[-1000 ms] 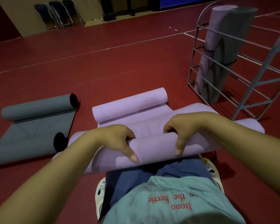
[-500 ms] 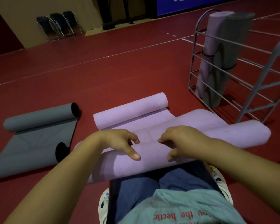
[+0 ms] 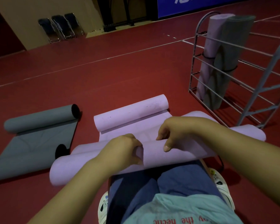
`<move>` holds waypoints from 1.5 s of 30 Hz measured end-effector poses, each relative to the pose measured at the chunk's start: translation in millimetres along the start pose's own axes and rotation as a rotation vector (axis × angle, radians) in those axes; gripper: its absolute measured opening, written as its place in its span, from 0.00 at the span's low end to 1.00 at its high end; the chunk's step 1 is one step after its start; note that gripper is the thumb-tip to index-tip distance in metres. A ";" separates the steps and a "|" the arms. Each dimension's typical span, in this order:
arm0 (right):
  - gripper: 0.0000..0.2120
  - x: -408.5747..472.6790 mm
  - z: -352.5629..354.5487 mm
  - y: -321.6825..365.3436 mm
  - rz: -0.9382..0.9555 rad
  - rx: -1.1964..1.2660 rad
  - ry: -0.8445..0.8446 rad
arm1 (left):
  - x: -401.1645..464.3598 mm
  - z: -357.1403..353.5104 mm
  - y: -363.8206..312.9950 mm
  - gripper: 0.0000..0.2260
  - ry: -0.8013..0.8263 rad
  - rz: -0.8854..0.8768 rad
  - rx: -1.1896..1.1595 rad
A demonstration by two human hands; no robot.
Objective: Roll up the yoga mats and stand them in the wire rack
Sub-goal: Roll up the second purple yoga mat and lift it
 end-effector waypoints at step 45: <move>0.28 0.0 -9.9 -0.7 0.036 -0.255 -0.358 | 62.7 14.5 59.5 0.19 0.248 0.155 -0.183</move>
Point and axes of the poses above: each hand's wrist, its own x-axis towards the middle knuckle, its own z-axis out of the back of the hand, y = z × x, the point moved 5 cm from there along x, towards the middle knuckle, and after that the axes turned 2 degrees about -z, right-handed, at the moved point
